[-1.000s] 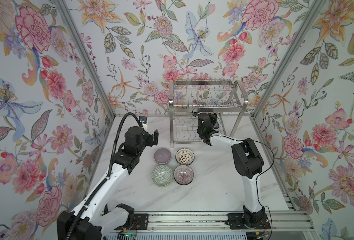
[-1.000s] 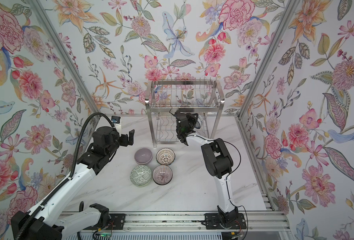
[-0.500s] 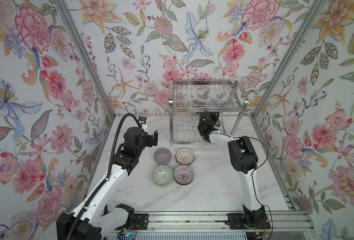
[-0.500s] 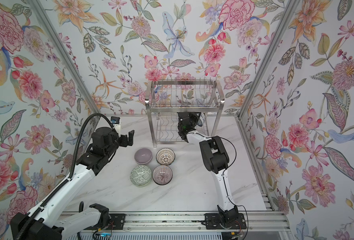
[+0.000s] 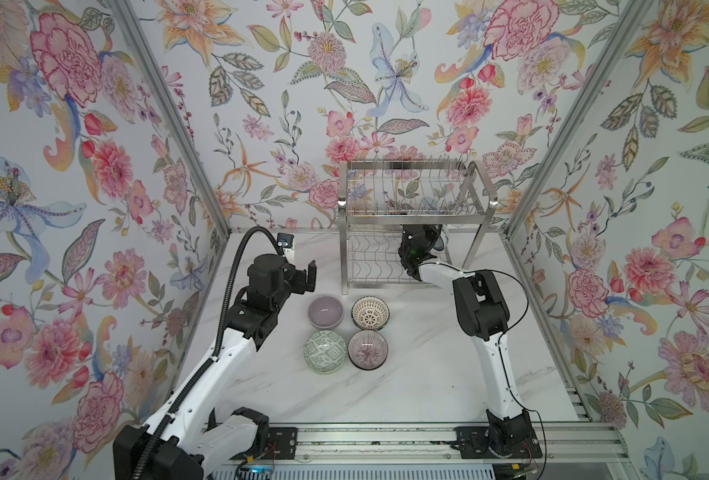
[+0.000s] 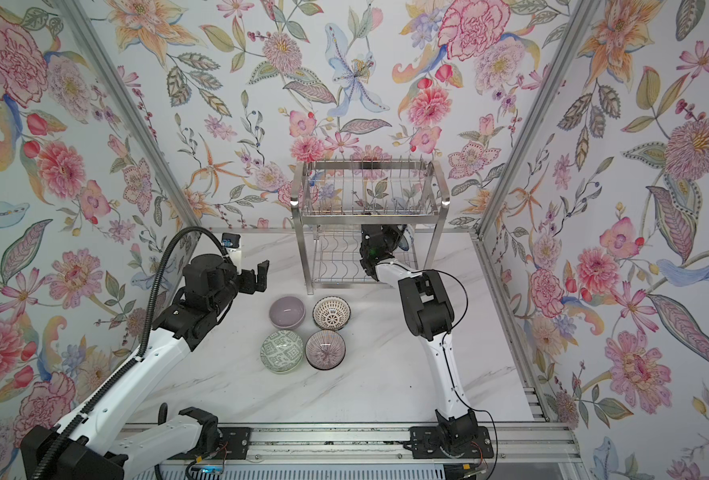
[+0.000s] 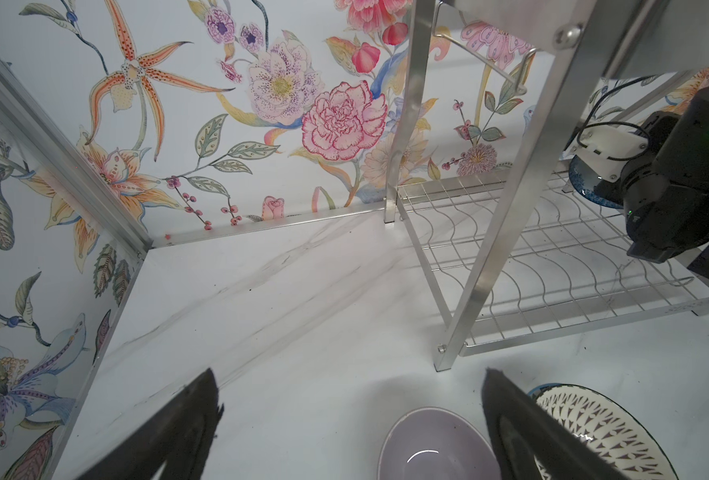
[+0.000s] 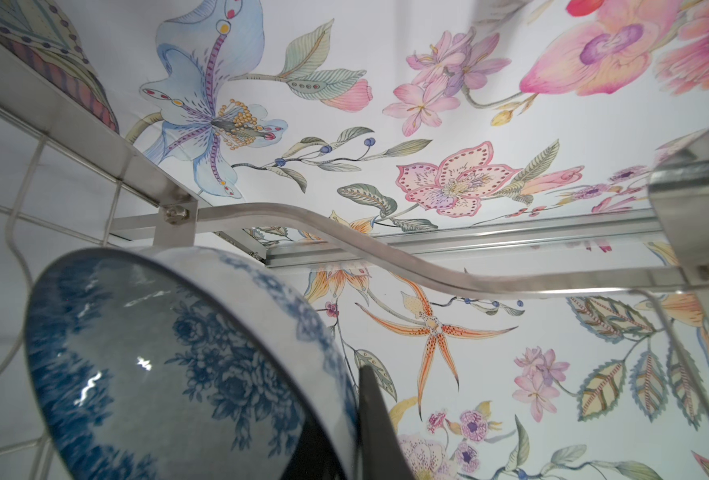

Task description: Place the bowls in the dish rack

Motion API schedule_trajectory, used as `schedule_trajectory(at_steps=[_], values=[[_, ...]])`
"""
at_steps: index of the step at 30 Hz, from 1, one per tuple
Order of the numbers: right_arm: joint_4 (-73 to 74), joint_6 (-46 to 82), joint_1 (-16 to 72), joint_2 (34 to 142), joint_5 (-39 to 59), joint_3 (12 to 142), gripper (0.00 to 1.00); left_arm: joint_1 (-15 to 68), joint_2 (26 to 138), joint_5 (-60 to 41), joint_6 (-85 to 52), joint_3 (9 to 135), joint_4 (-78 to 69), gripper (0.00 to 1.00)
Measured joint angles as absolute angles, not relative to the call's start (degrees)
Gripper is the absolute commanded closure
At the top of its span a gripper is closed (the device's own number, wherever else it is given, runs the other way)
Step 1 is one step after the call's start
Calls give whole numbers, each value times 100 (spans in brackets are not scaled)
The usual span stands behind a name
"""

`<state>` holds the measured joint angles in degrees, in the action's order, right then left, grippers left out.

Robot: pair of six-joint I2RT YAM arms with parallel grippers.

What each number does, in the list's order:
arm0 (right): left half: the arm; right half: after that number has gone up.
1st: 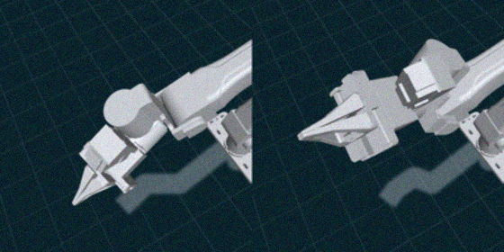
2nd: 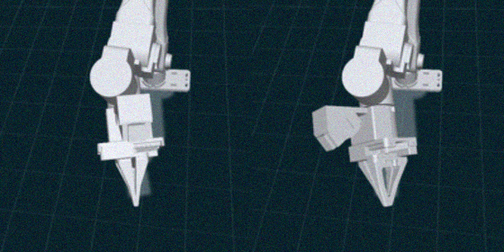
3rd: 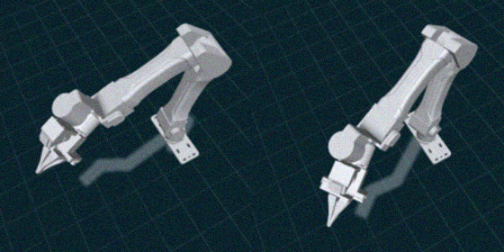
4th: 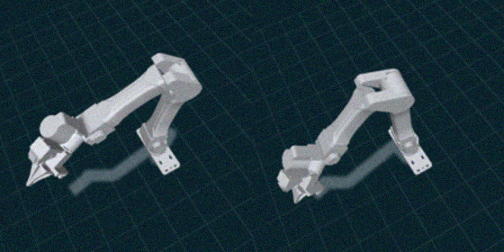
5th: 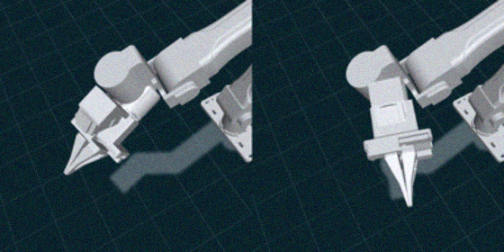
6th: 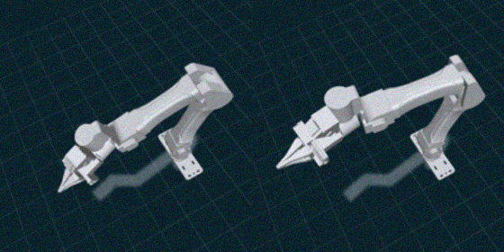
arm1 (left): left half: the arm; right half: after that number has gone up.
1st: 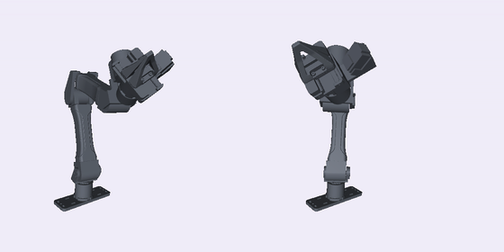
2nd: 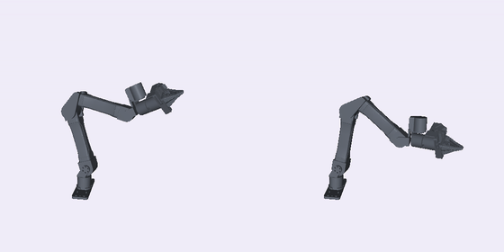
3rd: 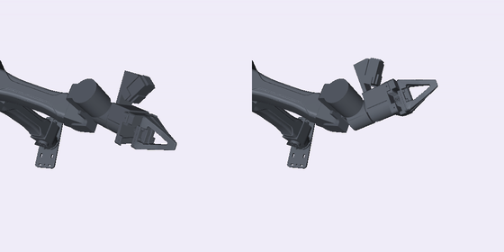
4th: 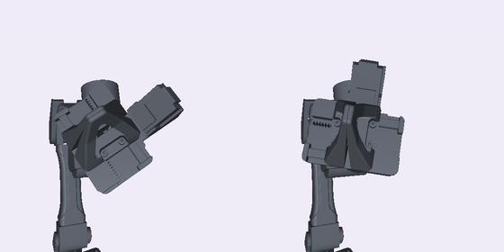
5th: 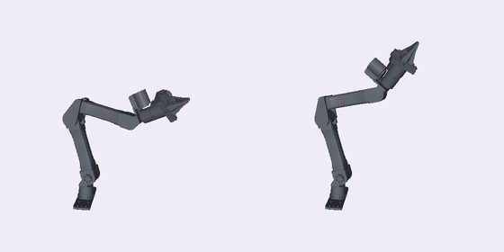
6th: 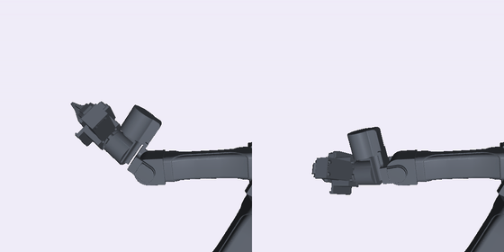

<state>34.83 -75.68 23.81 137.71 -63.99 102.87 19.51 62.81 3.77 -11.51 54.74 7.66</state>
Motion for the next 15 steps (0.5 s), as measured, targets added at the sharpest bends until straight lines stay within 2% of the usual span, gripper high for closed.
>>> schedule_trajectory(at_steps=[15], values=[[2974, -7352, 2171, 14147, -6353, 11034, 100, 1951, 6370, 355, -1151, 5478, 775, 1]])
